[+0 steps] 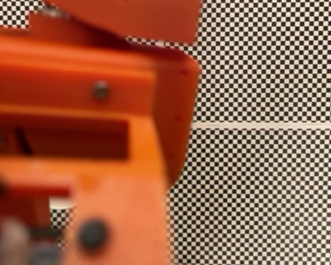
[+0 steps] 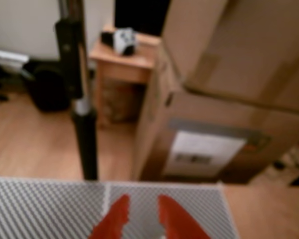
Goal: Grasp basketball and place into cup.
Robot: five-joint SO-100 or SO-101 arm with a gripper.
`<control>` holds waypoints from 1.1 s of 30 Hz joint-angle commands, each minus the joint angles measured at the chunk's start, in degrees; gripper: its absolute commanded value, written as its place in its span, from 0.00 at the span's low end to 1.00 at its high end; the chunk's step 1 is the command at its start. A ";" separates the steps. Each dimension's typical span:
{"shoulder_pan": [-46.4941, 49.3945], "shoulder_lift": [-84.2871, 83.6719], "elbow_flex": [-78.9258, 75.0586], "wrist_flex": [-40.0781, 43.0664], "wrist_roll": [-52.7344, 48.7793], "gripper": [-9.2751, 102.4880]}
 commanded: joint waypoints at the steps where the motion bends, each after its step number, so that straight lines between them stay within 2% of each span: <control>1: -1.58 8.70 -9.40 2.20 -0.70 0.08; 7: -1.76 8.70 -7.38 11.60 -2.02 0.08; 10: -1.49 11.69 0.18 11.51 -1.85 0.08; 15: 1.14 7.56 -3.52 10.11 -2.02 0.08; 25: 2.64 6.68 -1.41 11.43 -4.22 0.08; 33: 2.72 8.26 7.29 11.43 -6.59 0.08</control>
